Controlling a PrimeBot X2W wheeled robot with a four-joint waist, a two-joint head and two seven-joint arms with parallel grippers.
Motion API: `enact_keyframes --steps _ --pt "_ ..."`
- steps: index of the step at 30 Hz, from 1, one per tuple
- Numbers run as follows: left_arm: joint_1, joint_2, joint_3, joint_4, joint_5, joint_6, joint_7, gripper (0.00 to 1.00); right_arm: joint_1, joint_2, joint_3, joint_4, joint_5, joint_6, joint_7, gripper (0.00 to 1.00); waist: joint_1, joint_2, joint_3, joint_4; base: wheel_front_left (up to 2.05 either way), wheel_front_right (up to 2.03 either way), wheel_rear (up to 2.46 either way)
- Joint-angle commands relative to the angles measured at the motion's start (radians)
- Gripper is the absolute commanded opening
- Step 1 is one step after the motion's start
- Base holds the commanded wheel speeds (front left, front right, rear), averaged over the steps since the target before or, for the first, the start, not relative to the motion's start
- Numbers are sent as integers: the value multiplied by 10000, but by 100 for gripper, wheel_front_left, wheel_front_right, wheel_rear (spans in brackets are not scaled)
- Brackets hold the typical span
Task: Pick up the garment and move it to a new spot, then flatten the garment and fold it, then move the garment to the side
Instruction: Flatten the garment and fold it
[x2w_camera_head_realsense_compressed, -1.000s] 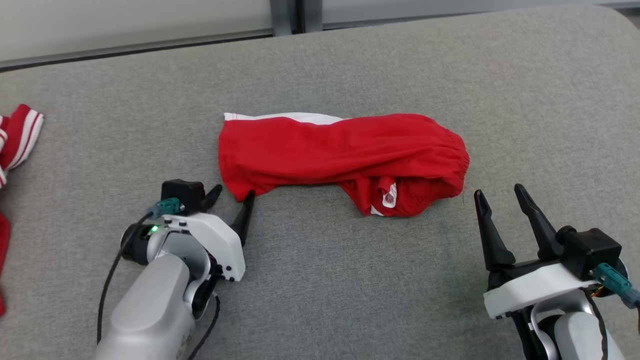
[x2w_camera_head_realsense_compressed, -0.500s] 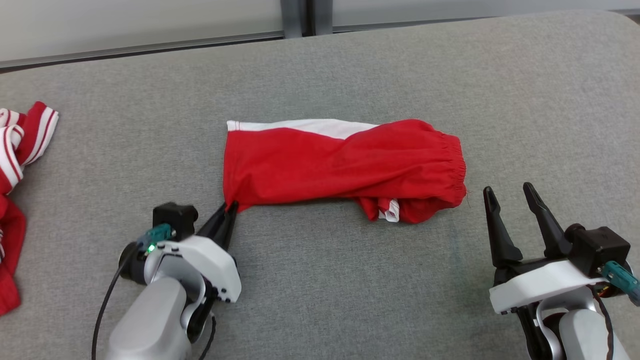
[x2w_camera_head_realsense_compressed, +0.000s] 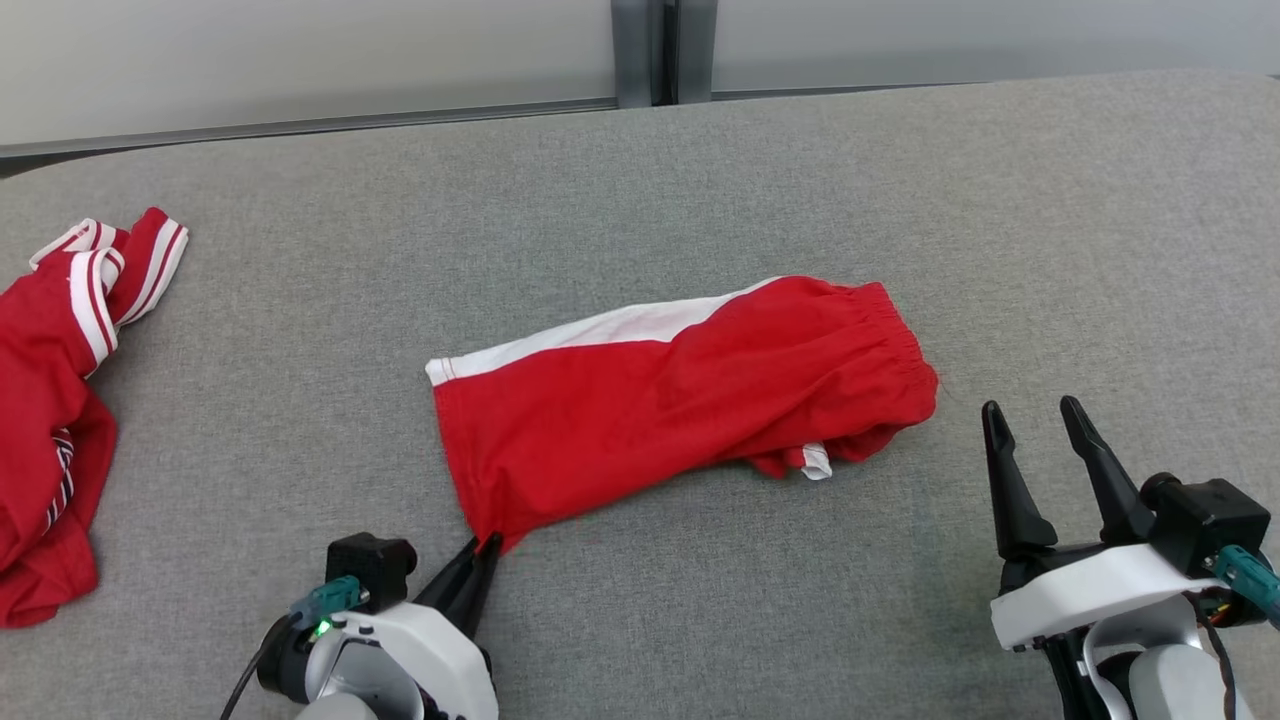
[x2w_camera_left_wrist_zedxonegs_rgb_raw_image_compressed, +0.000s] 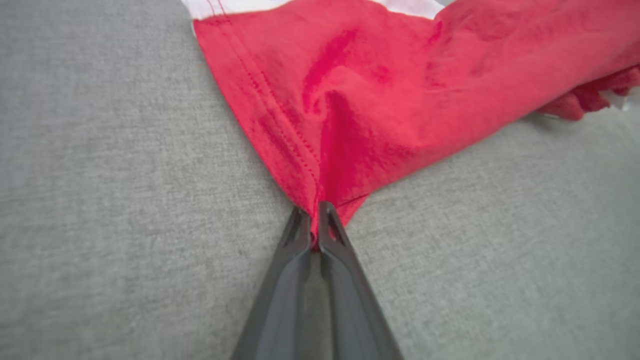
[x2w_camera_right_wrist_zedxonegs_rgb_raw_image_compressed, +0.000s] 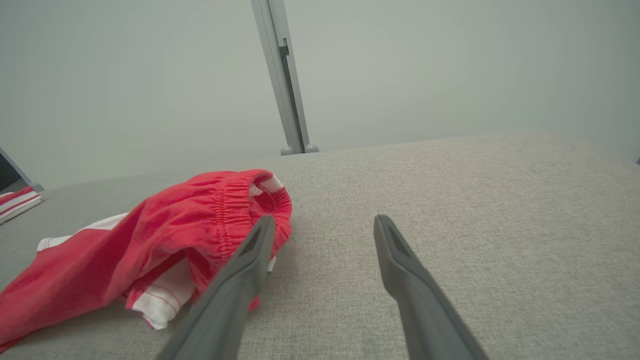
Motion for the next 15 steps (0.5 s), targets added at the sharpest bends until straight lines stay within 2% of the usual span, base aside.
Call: enact_keyframes --steps 1,2,3,4,5,9,15 --pt "816 166 -204 250 -46 137 456 0 102 -10 -47 -36 -59 -2 46 100 0 -1 -31 19 0 0 0" --pt "941 155 -170 126 -77 193 439 0 148 -3 -66 -47 -62 -2 58 100 0 -1 -63 31 0 0 0" --pt "1048 159 -165 8 -95 264 441 32 184 7 -70 -61 -72 -3 70 100 0 -1 -97 40 0 0 0" --pt "1113 163 -140 -110 -80 348 356 96 199 9 -90 -73 -84 -3 76 100 0 -1 -129 50 0 0 0" --pt "1148 144 -107 -230 -80 403 222 100 206 9 -102 -95 -95 -3 72 100 0 -1 -172 61 0 0 0" --pt "1102 40 308 -844 -159 768 -548 100 279 -60 -199 -226 -146 -2 132 100 0 -1 -374 133 0 0 0" --pt "1007 -80 588 -1656 9 1037 -1535 100 378 -135 -334 -430 -261 -3 274 100 0 -1 -665 237 0 0 0"
